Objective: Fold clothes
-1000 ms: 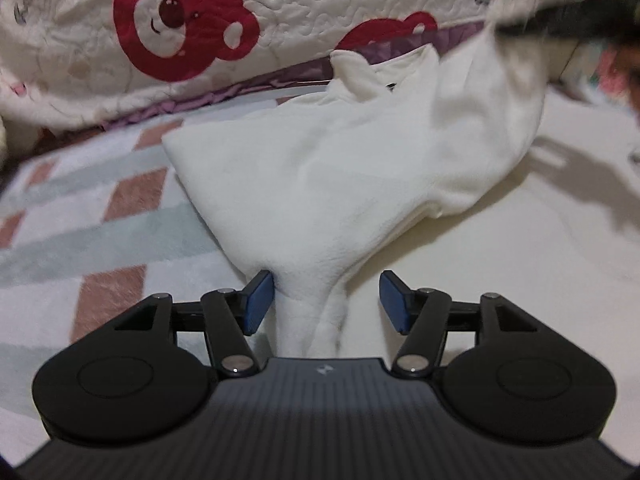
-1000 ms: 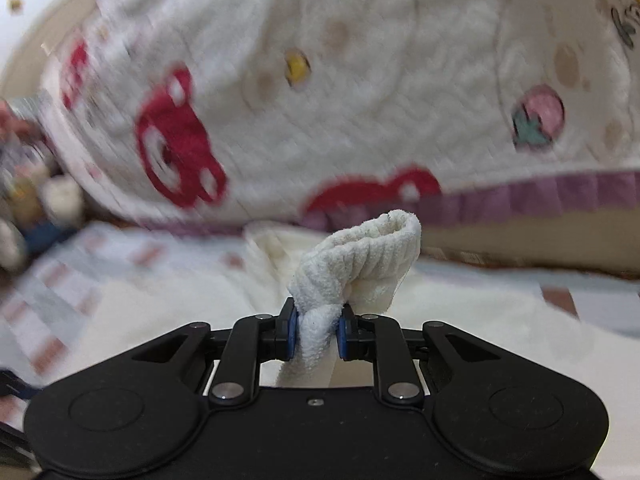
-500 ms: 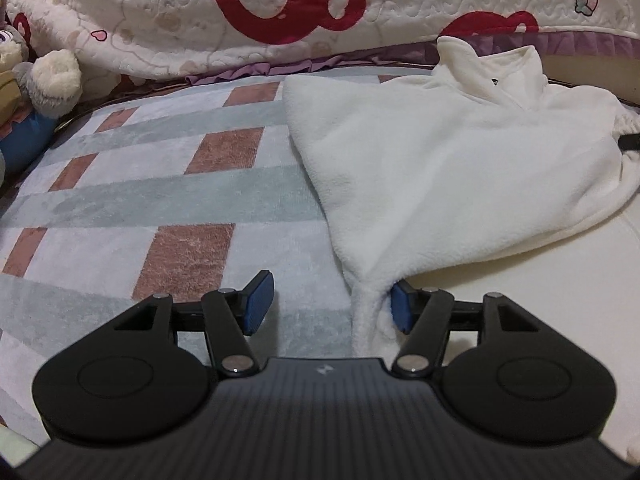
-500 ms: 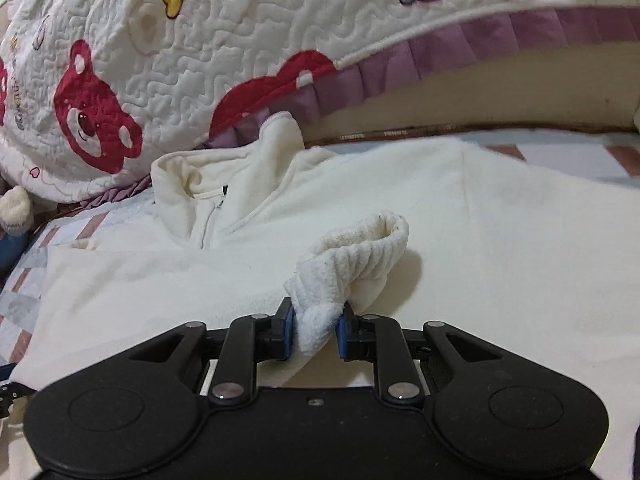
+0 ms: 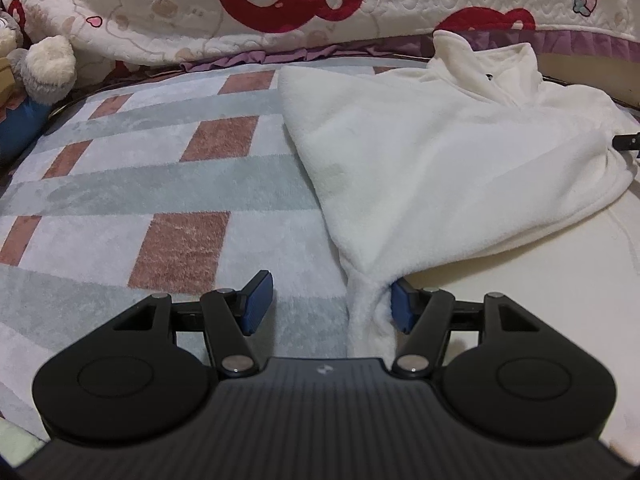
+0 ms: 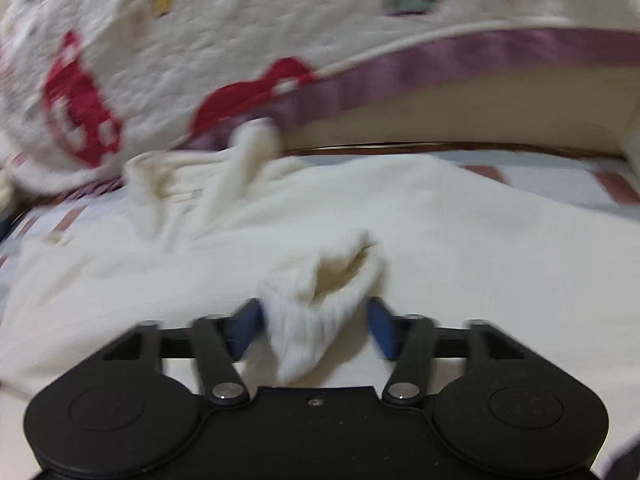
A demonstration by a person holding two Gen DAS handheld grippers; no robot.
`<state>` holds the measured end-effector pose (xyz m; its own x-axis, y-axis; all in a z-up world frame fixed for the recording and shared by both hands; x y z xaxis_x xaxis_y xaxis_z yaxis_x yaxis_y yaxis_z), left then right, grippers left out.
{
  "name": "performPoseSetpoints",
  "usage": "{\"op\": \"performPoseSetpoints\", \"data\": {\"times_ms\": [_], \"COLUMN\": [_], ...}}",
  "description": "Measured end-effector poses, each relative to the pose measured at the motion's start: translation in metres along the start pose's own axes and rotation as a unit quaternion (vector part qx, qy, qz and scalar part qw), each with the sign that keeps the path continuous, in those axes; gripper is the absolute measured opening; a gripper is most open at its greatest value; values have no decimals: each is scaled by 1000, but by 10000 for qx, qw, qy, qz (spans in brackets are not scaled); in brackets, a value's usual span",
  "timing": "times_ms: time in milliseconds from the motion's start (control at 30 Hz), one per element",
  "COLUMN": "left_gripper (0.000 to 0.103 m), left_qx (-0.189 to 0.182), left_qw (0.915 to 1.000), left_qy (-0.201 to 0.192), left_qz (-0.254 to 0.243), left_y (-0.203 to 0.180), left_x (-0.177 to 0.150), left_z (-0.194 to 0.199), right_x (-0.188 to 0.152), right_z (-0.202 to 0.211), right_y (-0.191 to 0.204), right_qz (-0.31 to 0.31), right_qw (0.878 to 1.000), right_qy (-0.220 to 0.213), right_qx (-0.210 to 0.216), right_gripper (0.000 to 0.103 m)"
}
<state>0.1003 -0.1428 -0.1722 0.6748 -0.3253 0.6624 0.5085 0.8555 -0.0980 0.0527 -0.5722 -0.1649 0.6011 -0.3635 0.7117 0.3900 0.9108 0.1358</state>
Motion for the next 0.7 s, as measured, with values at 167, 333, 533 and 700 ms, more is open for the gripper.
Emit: {"op": "performPoseSetpoints", "data": {"times_ms": [167, 333, 533, 700], "left_gripper": [59, 61, 61, 61], "left_qx": [-768, -1532, -1571, -1905], "left_qw": [9970, 9860, 9839, 9798], "left_qy": [-69, -649, -818, -581], "left_qz": [38, 70, -252, -202], "left_y": [-9, -24, -46, -58], "left_x": [6, 15, 35, 52], "left_z": [22, 45, -2, -32], "right_x": [3, -5, -22, -6], "right_z": [10, 13, 5, 5], "right_y": [-20, -35, -25, -9], "right_qz": [-599, -1569, -1990, -1348], "right_qw": [9981, 9855, 9730, 9853], "right_qy": [126, 469, 680, 380], "right_qx": [41, 455, 951, 983], "right_gripper": [68, 70, 70, 23]}}
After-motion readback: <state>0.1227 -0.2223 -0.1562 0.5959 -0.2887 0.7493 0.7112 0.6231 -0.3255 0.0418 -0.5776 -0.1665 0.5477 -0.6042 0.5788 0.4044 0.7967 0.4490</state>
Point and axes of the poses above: each gripper's, at about its wrist camera, not at the fingertips, and z roughly against the way its jaws point, y to its left, x to its top, the point moved 5 cm from there along -z, roughly the way its jaws point, and after that the axes turned 9 degrees about -x, right-handed, at the moved point
